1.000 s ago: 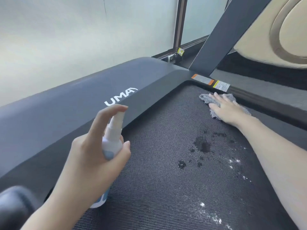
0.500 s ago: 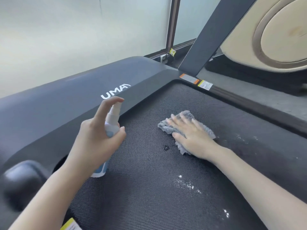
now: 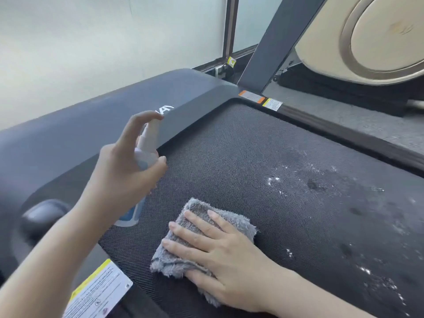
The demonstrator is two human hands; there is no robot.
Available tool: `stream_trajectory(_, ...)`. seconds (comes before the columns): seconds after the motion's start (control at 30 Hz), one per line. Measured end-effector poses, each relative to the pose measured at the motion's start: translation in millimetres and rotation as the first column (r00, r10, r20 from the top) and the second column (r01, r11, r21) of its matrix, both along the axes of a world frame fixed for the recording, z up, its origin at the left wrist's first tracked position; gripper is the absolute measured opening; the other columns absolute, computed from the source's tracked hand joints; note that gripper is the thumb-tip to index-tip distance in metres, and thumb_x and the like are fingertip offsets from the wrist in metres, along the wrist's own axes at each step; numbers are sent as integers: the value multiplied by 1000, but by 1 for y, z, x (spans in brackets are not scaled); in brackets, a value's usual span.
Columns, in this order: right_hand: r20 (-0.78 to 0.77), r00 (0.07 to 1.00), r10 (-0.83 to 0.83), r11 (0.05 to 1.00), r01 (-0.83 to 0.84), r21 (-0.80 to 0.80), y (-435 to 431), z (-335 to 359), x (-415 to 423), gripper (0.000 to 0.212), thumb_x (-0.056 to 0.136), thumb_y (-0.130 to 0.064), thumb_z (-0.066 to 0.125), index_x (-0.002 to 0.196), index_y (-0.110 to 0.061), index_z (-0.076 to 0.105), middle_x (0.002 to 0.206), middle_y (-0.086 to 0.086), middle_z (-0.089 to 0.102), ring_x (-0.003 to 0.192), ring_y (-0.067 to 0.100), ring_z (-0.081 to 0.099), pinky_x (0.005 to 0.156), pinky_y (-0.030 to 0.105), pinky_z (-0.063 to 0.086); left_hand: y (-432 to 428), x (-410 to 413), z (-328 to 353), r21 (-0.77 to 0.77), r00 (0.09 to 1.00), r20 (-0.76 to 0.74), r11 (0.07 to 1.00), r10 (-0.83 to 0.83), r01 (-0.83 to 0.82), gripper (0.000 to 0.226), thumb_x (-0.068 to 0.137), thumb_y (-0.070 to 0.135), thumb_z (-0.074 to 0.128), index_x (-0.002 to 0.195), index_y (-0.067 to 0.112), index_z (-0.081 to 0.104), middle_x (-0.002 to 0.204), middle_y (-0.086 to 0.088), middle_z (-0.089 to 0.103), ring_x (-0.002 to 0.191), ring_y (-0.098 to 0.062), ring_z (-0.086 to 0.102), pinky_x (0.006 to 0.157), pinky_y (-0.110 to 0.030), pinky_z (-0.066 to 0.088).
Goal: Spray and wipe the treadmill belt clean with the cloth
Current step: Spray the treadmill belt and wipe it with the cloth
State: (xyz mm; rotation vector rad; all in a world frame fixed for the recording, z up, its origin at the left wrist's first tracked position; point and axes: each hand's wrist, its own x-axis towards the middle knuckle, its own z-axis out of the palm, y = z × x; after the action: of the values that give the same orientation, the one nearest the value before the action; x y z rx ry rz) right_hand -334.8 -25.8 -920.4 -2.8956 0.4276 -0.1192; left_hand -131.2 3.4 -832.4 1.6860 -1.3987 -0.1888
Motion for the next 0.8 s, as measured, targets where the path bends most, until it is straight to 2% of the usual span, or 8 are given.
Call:
stream_trajectory(0.07, 26, 1000, 9, 999, -8, -46, 5, -5, -8, 50, 98, -48, 27, 147, -38, 20, 156, -13, 16, 146, 11, 1, 118, 44, 1, 4, -2, 2, -6, 1000, 0, 1000, 1, -1, 57, 81, 8, 66, 121, 42, 44, 71, -19, 66, 53, -35, 63, 61, -48, 57)
stream_trajectory(0.13, 41, 999, -5, 998, 8, -67, 2, -7, -12, 50, 99, -47, 27, 147, -37, 22, 156, -12, 18, 146, 11, 4, 115, 40, 4, 8, -2, 3, -5, 1000, 7, 1000, 5, -5, 57, 81, 9, 66, 121, 43, 44, 71, -19, 66, 54, -36, 63, 62, -49, 57)
stream_trajectory(0.23, 17, 998, -68, 997, 69, -41, -16, -2, -15, 51, 98, -50, 19, 148, -40, 15, 157, -15, 7, 145, 6, -6, 115, 36, -4, 12, -4, 2, 11, 1000, 6, 1000, 0, 0, 57, 80, 9, 66, 121, 44, 44, 71, -17, 66, 53, -35, 63, 61, -49, 57)
stream_trajectory(0.33, -67, 973, -222, 975, 222, -14, -58, 1, -26, 56, 91, -57, 6, 146, -47, 2, 154, -23, -10, 139, -3, -22, 117, 35, -10, 14, -6, -1, 29, 1000, 6, 1000, -6, 6, 57, 82, 8, 65, 121, 44, 44, 71, -15, 66, 51, -30, 63, 58, -45, 57)
stream_trajectory(0.47, -73, 916, -394, 919, 393, -28, -116, 0, -42, 60, 85, -60, 1, 143, -49, 0, 152, -25, -10, 140, -3, -18, 119, 38, -5, 10, -12, -3, 36, 1000, 11, 999, -19, 18, 56, 81, 8, 65, 122, 41, 44, 70, -16, 66, 51, -30, 62, 61, -45, 58)
stream_trajectory(0.53, -91, 896, -435, 900, 433, -45, -136, -1, -48, 56, 90, -59, 7, 144, -48, -1, 153, -24, -9, 141, -2, -16, 119, 39, -4, 6, -17, -4, 39, 1000, 13, 999, -28, 28, 57, 81, 8, 65, 122, 42, 44, 68, -17, 66, 51, -30, 62, 62, -44, 58)
stream_trajectory(0.63, -82, 871, -484, 875, 484, -27, -157, -1, -53, 50, 99, -47, 20, 145, -46, 3, 155, -21, -6, 142, -1, -12, 119, 37, -6, -1, -23, -6, 44, 999, 8, 998, -53, 52, 56, 81, 8, 66, 121, 42, 44, 68, -21, 65, 52, -35, 61, 63, -47, 57)
stream_trajectory(0.8, -67, 810, -582, 812, 583, -8, -199, -3, -64, 49, 100, -45, 21, 147, -44, 7, 156, -19, -1, 144, 3, -7, 118, 38, -5, -10, -32, -9, 55, 996, 4, 995, -89, 89, 58, 82, 9, 66, 121, 45, 43, 66, -23, 65, 51, -36, 61, 63, -48, 58)
